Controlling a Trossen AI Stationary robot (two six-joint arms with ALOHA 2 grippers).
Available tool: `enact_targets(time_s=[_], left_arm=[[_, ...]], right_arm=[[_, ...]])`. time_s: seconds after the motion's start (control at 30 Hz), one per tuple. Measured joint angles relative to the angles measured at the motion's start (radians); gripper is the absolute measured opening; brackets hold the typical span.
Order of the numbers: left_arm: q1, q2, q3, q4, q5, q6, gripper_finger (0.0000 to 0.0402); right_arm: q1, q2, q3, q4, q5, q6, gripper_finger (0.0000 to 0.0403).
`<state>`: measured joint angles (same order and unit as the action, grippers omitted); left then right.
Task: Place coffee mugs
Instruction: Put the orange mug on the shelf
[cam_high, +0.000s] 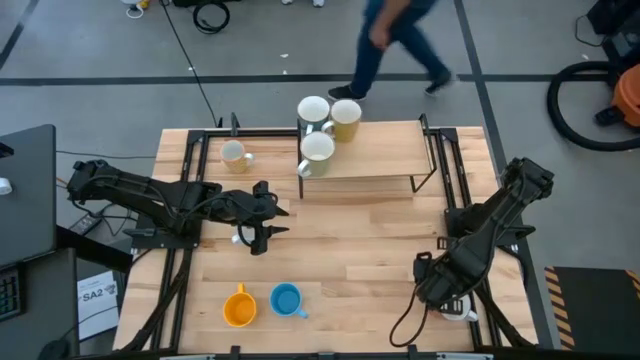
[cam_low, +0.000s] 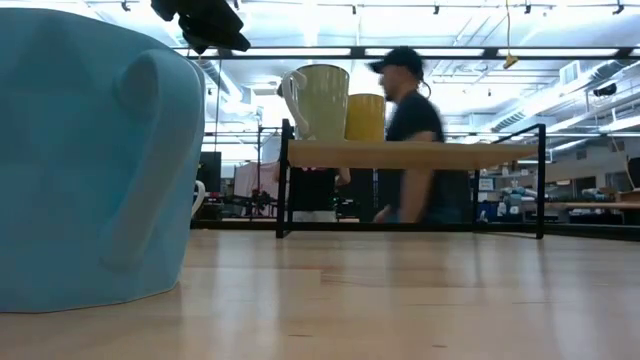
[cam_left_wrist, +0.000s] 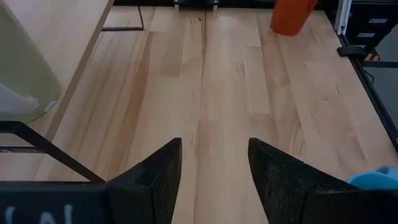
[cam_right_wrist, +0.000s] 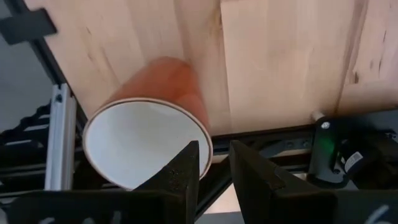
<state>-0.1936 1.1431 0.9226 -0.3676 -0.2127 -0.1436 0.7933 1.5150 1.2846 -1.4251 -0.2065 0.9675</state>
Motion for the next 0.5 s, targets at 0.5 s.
enact_targets(time_s=[0.5], left_arm=[[0.0, 0.0, 0.0, 0.0, 0.0, 0.0, 0.0192]], right_arm=[[0.0, 0.0, -0.063, 0.067, -0.065, -0.052, 0.0095]])
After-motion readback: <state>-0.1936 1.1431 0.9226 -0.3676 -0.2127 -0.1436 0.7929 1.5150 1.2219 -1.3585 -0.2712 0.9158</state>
